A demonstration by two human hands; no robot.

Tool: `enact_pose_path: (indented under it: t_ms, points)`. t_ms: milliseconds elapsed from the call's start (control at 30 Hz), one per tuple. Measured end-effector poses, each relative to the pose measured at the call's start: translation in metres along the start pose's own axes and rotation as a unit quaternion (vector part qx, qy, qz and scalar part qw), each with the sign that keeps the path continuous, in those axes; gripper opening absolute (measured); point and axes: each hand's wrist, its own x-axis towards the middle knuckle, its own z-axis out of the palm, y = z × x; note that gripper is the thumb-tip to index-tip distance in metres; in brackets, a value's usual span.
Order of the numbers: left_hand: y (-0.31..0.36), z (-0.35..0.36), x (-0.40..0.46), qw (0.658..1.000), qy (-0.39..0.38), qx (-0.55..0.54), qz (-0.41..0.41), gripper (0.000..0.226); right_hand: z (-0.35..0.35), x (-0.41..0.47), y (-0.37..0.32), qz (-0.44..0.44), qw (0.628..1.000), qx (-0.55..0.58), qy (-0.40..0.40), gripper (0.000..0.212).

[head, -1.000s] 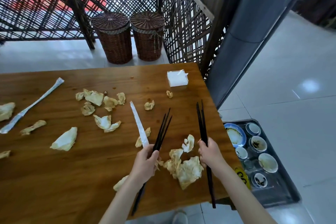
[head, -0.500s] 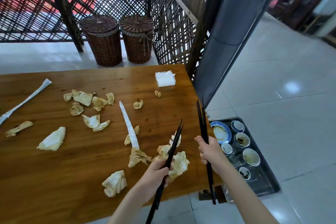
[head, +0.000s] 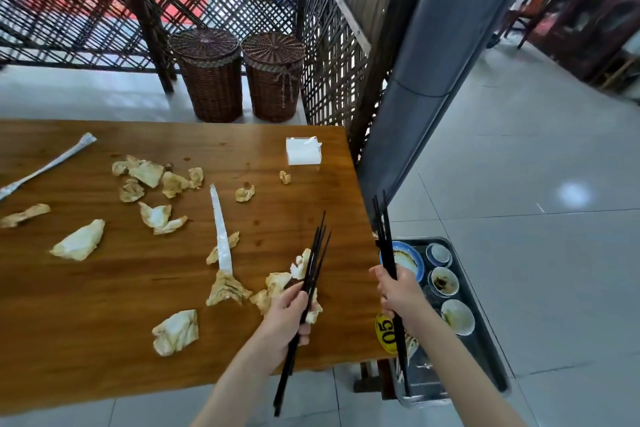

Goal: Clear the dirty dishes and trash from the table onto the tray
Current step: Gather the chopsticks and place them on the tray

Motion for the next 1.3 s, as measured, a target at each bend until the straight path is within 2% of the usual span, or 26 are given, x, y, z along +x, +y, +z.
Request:
enact_pose_path:
  t_ms: [167,400,567,700,800,933,1033,1133,1300]
  points:
    - [-0.003,0.017,0.004,0.998,0.051,0.028,-0.014,0.018,-0.016,0.003,0.006,0.000,1.000,-0.005,-0.009,0.016]
    - [-0.017,0.043,0.001,0.999,0.029,-0.020,-0.025,0.020,-0.045,0.008,0.011,0.002,0.999,-0.014,-0.034,0.016]
    - [-0.037,0.071,-0.001,0.998,-0.027,-0.038,-0.029,0.022,-0.081,0.013,0.019,-0.001,0.999,-0.013,-0.046,0.019]
    - [-0.055,0.100,0.006,0.998,-0.026,0.059,-0.001,0.022,-0.110,0.023,0.030,0.004,0.999,-0.012,-0.049,0.018]
    - [-0.068,0.131,0.014,0.996,-0.011,0.081,-0.031,0.025,-0.126,0.032,0.040,0.017,0.999,-0.009,-0.046,0.020]
    - [-0.074,0.164,0.025,0.994,-0.059,0.008,-0.093,0.026,-0.142,0.046,0.043,0.019,0.999,0.013,-0.035,0.027]
    - [-0.073,0.178,0.034,0.988,-0.101,0.032,-0.108,0.023,-0.148,0.053,0.042,0.005,0.999,0.020,-0.032,0.034]
    - [-0.072,0.191,0.042,0.982,-0.149,0.072,-0.090,0.026,-0.156,0.059,0.037,-0.010,0.999,0.036,-0.034,0.037]
    - [-0.065,0.211,0.047,0.975,-0.186,0.113,-0.044,0.024,-0.170,0.065,0.032,-0.014,0.998,0.047,-0.044,0.038]
